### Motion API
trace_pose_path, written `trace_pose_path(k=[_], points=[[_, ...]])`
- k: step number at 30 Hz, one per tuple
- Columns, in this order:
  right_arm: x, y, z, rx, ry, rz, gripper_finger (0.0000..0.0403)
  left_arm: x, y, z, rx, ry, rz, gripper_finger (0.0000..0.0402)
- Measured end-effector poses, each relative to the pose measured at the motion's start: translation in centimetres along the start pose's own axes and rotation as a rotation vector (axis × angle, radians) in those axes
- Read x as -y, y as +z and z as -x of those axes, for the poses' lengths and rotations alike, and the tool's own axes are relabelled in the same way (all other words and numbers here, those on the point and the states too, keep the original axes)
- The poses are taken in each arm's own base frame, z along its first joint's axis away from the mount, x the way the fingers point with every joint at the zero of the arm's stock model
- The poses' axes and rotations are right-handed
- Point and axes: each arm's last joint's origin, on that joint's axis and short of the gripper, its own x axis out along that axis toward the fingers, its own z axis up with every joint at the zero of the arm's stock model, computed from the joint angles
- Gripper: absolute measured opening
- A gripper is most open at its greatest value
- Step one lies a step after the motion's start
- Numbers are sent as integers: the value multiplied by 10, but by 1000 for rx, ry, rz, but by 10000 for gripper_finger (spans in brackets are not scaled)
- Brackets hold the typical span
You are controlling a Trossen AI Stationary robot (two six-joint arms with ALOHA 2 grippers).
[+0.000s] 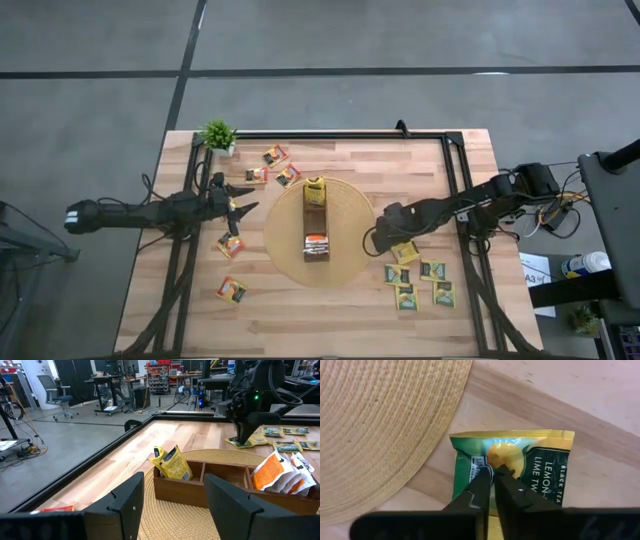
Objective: Pick & Place Tea
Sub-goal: Put the yellow tea bag into the top section of the wooden organizer
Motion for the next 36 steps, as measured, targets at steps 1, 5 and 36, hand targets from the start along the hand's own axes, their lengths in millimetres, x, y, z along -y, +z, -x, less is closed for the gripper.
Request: trace_pose_path(k=[1,5,36], points=[[-1,0,1,1,-1,7,16,0,0,0,0,0,0,202],[-7,3,7,32,-6,47,9,0,0,0,0,0,0,202],[-50,9,53,181,32,767,8,0,0,0,0,0,0,202]])
